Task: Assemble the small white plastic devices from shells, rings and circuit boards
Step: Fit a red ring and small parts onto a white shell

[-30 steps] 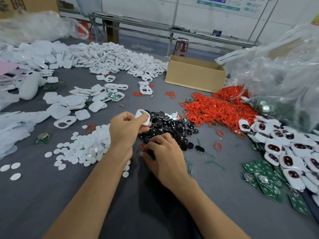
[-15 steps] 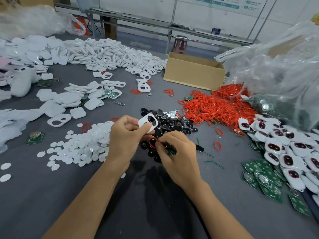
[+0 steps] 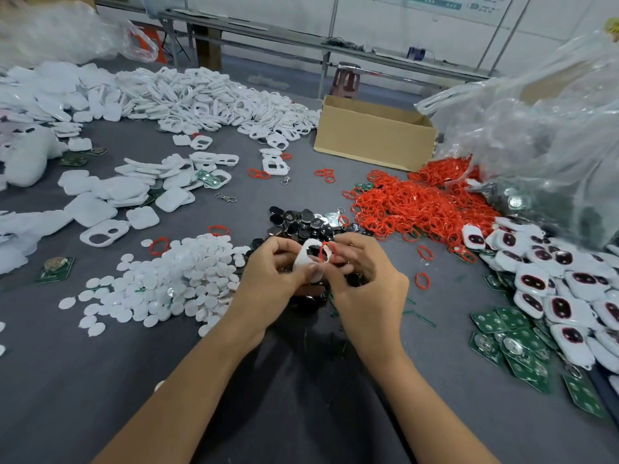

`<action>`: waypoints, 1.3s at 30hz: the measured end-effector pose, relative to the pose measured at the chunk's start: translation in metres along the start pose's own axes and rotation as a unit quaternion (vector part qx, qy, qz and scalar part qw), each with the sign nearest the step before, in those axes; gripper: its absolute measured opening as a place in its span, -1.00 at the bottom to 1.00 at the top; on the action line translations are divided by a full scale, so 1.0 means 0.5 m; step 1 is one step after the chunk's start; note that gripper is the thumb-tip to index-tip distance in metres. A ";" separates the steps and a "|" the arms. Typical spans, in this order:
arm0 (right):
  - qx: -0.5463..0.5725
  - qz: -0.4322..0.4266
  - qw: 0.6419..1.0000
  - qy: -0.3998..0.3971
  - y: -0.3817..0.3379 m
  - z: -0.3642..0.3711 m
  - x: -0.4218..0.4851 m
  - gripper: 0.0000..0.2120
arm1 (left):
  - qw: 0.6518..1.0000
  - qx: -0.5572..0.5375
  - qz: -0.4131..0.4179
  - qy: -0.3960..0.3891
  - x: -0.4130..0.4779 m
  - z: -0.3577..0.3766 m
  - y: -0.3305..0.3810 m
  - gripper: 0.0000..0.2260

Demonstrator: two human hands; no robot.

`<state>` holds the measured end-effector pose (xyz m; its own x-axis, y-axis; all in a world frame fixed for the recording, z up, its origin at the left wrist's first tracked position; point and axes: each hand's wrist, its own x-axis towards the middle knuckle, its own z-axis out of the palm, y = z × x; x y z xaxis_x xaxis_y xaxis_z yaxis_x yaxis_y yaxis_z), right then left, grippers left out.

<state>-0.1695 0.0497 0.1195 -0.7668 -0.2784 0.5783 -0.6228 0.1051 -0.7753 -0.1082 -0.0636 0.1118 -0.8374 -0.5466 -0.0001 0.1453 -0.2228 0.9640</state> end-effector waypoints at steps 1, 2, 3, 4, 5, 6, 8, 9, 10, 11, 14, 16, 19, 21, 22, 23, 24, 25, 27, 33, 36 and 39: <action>-0.007 0.003 1.000 0.000 0.000 -0.001 0.001 -0.65 | 1.000 0.001 0.000 -0.014 -0.001 0.002 -0.002 -0.74; -0.018 0.001 1.000 -0.001 -0.001 -0.002 0.003 -0.65 | 1.000 0.008 0.003 -0.027 -0.003 0.005 -0.002 -0.70; -0.027 -0.002 1.000 -0.003 -0.001 -0.003 0.004 -0.66 | 0.999 0.022 0.010 -0.036 -0.004 0.006 -0.003 -0.65; -0.029 -0.003 1.000 -0.007 -0.002 -0.003 0.005 -0.66 | 0.998 0.037 0.021 -0.043 -0.006 0.008 -0.003 -0.60; -0.022 -0.002 1.000 -0.011 -0.004 -0.004 0.006 -0.65 | 0.997 0.051 0.035 -0.048 -0.008 0.010 -0.003 -0.58; -0.014 -0.003 1.000 -0.015 -0.006 -0.004 0.007 -0.65 | 0.996 0.058 0.047 -0.054 -0.009 0.011 -0.002 -0.58; -0.005 -0.018 1.000 -0.022 -0.008 -0.008 0.010 -0.67 | 0.995 0.054 0.062 -0.061 -0.012 0.012 0.000 -0.63; -0.005 -0.027 0.999 -0.026 -0.008 -0.010 0.012 -0.68 | 0.995 0.053 0.066 -0.057 -0.012 0.011 0.000 -0.68; -0.005 -0.035 0.999 -0.031 -0.007 -0.012 0.013 -0.70 | 0.996 0.051 0.063 -0.048 -0.011 0.012 0.001 -0.74; -0.007 -0.041 0.998 -0.038 -0.006 -0.014 0.014 -0.70 | 0.997 0.043 0.057 -0.041 -0.011 0.012 0.000 -0.83; -0.026 -0.056 0.996 -0.065 -0.004 -0.014 0.013 -0.65 | 0.998 0.027 0.052 -0.023 -0.009 0.011 0.000 -0.88; -0.042 -0.069 0.994 -0.076 -0.002 -0.012 0.010 -0.61 | 0.997 0.042 0.066 -0.018 -0.007 0.009 0.000 -0.85; -0.039 -0.061 0.996 -0.059 0.002 -0.010 0.008 -0.58 | 0.998 0.028 0.054 -0.027 -0.004 0.009 -0.002 -0.90; -0.035 -0.052 0.996 -0.057 0.002 -0.010 0.006 -0.55 | 0.997 0.047 0.053 -0.020 -0.002 0.009 -0.002 -0.90; -0.039 -0.053 0.996 -0.061 0.003 -0.010 0.005 -0.53 | 0.997 0.061 0.054 -0.015 -0.002 0.009 -0.001 -0.89; -0.046 -0.056 0.995 -0.065 0.003 -0.011 0.004 -0.53 | 0.996 0.073 0.055 -0.011 -0.003 0.010 0.001 -0.87; -0.054 -0.060 0.994 -0.069 0.003 -0.011 0.002 -0.52 | 0.995 0.080 0.057 -0.008 -0.004 0.011 0.004 -0.86; -0.060 -0.063 0.994 -0.072 0.004 -0.011 0.001 -0.53 | 0.995 0.086 0.059 -0.004 -0.005 0.011 0.006 -0.85; -0.069 -0.071 0.992 -0.077 0.005 -0.010 -0.001 -0.52 | 0.993 0.096 0.064 0.001 -0.007 0.011 0.009 -0.85; -0.086 -0.081 0.990 -0.078 0.010 -0.011 -0.003 -0.50 | 0.992 0.111 0.065 0.015 -0.005 0.011 0.007 -0.86; -0.094 -0.085 0.989 -0.079 0.012 -0.010 -0.007 -0.50 | 0.990 0.121 0.069 0.019 -0.004 0.010 0.004 -0.86; -0.096 -0.092 0.988 -0.078 0.012 -0.010 -0.007 -0.51 | 0.990 0.118 0.074 0.010 -0.002 0.009 0.002 -0.87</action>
<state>-0.1711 0.0562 0.1141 -0.6142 -0.4516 0.6472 -0.7789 0.2149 -0.5892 -0.1094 -0.0596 0.1138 -0.8048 -0.5760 0.1433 0.1363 0.0557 0.9891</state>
